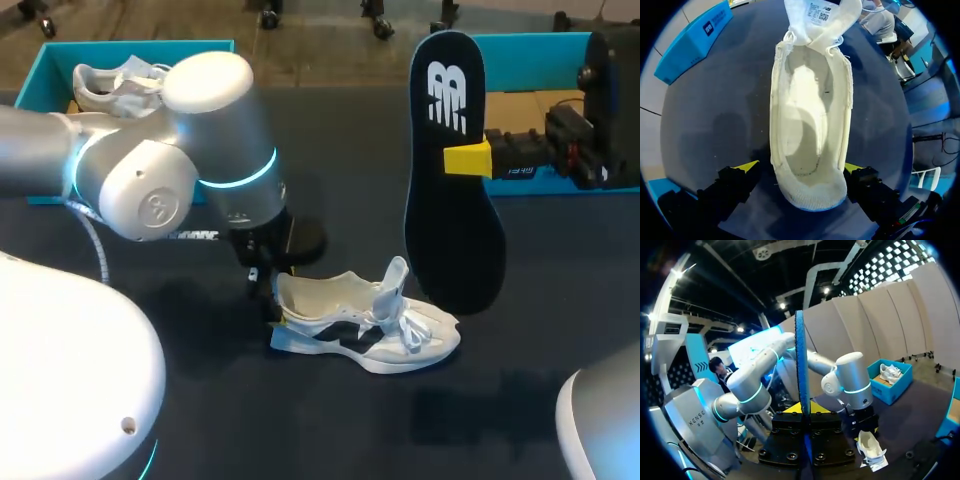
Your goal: Take the shoe out of the shoebox, open the shoe tongue, remove and reinsert the insole, then place the shoe into the shoebox
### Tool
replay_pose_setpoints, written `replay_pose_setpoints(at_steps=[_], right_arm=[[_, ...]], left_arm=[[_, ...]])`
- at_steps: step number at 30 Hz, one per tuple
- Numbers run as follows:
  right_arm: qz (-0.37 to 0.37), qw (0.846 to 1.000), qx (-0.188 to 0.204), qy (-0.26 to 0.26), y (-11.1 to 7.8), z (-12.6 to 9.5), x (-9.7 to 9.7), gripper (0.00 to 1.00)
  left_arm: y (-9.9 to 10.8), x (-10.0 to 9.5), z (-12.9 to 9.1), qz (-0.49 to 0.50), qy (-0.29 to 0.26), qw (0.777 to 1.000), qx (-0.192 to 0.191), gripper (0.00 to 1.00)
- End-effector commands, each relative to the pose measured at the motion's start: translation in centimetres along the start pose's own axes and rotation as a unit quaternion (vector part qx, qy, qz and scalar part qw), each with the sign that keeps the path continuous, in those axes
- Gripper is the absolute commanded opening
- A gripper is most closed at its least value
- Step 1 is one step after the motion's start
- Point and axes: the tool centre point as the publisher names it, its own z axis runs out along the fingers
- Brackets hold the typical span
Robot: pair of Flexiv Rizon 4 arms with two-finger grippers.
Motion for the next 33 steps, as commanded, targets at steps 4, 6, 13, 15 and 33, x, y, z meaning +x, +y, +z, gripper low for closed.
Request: replay_pose_setpoints(at_steps=[4, 6, 13, 15, 33], right_arm=[[0.001, 1.000, 0.003, 0.002, 0.4, 0.4, -0.4, 0.00], [0.001, 1.000, 0.003, 0.002, 0.4, 0.4, -0.4, 0.00], [0.001, 1.000, 0.003, 0.002, 0.4, 0.4, -0.4, 0.00], [0.001, 1.000, 0.003, 0.002, 0.4, 0.4, -0.4, 0.00], [0.001, 1.000, 0.003, 0.002, 0.4, 0.4, -0.4, 0.00]], left_arm=[[-1.0, 0.1, -2.0, 0.014, 0.016, 1.000, 0.008, 1.00], [-1.3, 0.0, -2.7, 0.016, 0.020, 1.000, 0.010, 1.00], [-3.1, -0.9, -4.4, 0.026, 0.009, 1.000, 0.002, 1.00], [-4.0, -1.2, -4.7, 0.032, 0.005, 0.999, 0.003, 1.00], [-9.8, -4.1, -0.5, 0.049, -0.018, 0.999, -0.005, 1.00]])
